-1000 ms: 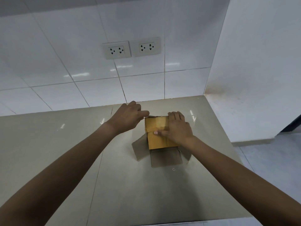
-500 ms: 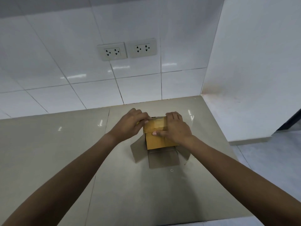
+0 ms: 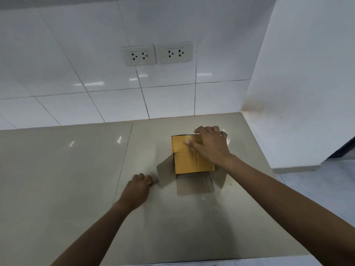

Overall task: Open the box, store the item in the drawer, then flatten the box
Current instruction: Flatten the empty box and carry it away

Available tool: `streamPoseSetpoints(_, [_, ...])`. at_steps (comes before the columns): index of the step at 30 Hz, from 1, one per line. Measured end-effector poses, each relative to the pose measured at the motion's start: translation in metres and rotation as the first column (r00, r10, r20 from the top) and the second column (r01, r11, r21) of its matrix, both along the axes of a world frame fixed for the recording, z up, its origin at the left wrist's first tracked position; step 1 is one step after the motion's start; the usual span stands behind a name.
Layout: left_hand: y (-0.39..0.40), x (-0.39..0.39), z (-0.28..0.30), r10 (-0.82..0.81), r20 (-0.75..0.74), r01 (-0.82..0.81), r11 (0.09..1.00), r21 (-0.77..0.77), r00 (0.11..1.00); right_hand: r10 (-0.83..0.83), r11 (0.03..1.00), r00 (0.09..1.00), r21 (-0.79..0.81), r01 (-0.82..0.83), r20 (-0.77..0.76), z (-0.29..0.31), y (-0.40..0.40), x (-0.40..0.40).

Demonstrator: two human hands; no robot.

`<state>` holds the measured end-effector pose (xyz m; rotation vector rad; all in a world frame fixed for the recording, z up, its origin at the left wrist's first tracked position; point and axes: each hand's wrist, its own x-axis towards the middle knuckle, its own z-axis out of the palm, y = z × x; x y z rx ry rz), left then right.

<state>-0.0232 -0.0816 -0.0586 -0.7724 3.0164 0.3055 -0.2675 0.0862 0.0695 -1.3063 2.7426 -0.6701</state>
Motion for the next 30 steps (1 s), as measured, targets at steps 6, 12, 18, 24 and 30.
streamPoseSetpoints(6, [0.001, -0.047, 0.077, 0.269, -0.502, -0.138, 0.949, 0.282, 0.822, -0.038, 0.999, 0.998, -0.027, 0.037, -0.05, 0.008, -0.018, 0.003])
streamPoseSetpoints(12, [0.032, -0.119, 0.146, -0.135, -0.06, 0.143, 0.978, 0.155, 0.989, -0.138, 0.975, 0.987, 0.163, 0.149, -0.077, 0.026, -0.042, 0.004])
streamPoseSetpoints(18, [0.038, -0.129, 0.12, -0.119, 0.025, 0.119, 0.993, 0.003, 0.993, 0.101, 0.966, 0.942, 0.257, -0.016, -0.321, 0.031, -0.036, -0.007])
streamPoseSetpoints(24, [0.043, -0.125, 0.116, -0.114, 0.021, 0.114, 0.993, 0.035, 0.993, 0.288, 0.957, 0.851, 0.16, -0.242, -0.439, 0.013, -0.025, -0.016])
streamPoseSetpoints(30, [0.044, -0.125, 0.116, -0.113, 0.016, 0.113, 0.993, 0.024, 0.993, 0.292, 0.952, 0.852, 0.048, -0.302, -0.434, 0.009, -0.017, -0.013])
